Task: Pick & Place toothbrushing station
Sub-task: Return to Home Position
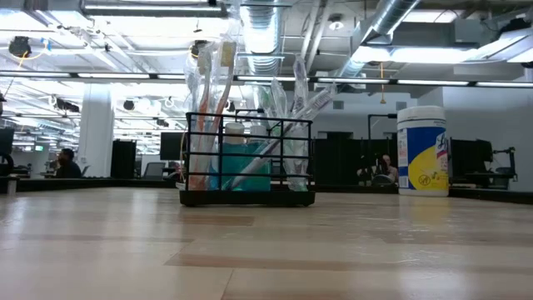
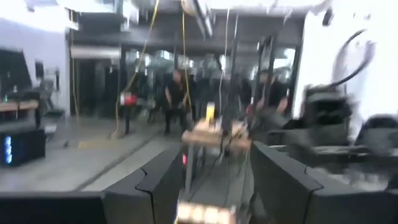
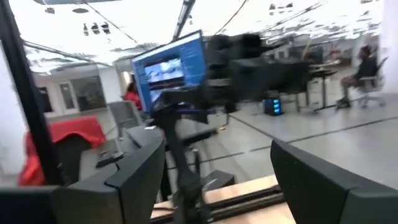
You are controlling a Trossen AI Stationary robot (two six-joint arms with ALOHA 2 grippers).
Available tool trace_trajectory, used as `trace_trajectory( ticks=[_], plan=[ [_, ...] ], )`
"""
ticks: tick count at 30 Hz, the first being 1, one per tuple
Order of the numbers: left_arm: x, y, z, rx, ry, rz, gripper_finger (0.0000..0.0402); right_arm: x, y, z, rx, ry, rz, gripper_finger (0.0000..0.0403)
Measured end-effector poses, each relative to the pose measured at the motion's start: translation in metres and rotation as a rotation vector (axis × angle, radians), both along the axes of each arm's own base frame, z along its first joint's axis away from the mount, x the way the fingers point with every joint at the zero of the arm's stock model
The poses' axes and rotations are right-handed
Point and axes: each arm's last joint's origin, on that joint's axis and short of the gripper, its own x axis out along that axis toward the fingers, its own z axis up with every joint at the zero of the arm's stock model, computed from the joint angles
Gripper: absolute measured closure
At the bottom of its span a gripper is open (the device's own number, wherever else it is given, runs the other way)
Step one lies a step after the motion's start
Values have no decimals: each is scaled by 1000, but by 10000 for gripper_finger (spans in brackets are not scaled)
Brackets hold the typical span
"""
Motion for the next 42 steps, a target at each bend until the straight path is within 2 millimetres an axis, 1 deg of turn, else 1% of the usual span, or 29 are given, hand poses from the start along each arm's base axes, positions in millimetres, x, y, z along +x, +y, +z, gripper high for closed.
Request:
trace_trajectory(
  ticks=[4,8,13,15,18,21,23,25,29,30,32,33,34,35,37,38,40,41,42],
  plan=[
    [-33,-17,26,-24,-114,-9,227,-17,-14,32,-26,43,-46,121],
    [-63,-33,45,-6,-201,-19,233,-30,-22,50,-32,75,-73,121],
    [-98,-51,61,36,-283,-22,234,-48,-28,64,-61,66,-93,121],
    [-113,-59,65,42,-300,-21,234,-60,-29,73,-77,30,-98,121],
    [-132,-68,66,17,-296,-21,234,-81,-31,80,-56,-12,-100,121],
    [-144,-75,65,-1,-283,-24,234,-95,-33,81,42,-24,-81,121],
    [-150,-78,66,-5,-293,-28,234,-101,-34,77,64,14,-76,121],
    [-154,-80,67,-2,-305,-31,234,-105,-34,72,61,73,-79,121],
    [-158,-82,68,-2,-319,-36,234,-105,-33,65,162,123,-55,121],
    [-158,-83,67,-29,-312,-66,234,-105,-32,63,149,142,-43,121],
    [-157,-85,66,-109,-288,-199,234,-105,-33,62,54,176,-65,121],
    [-157,-88,64,-70,-245,-272,234,-106,-33,62,11,186,-97,121],
    [-159,-92,62,21,-201,-332,234,-109,-33,62,-14,197,-131,121],
    [-164,-95,61,118,-184,-363,234,-118,-33,61,-31,215,-142,121],
    [-182,-106,62,210,-205,-371,234,-143,-35,58,-26,250,-153,121],
    [-194,-112,62,215,-214,-364,234,-157,-37,55,14,267,-161,121],
    [-217,-124,53,216,-184,-310,234,-184,-41,45,114,289,-141,121],
    [-231,-130,47,212,-172,-255,234,-193,-42,42,134,280,-123,121],
    [-244,-136,40,194,-155,-194,234,-200,-43,38,114,268,-99,121]
  ],
)
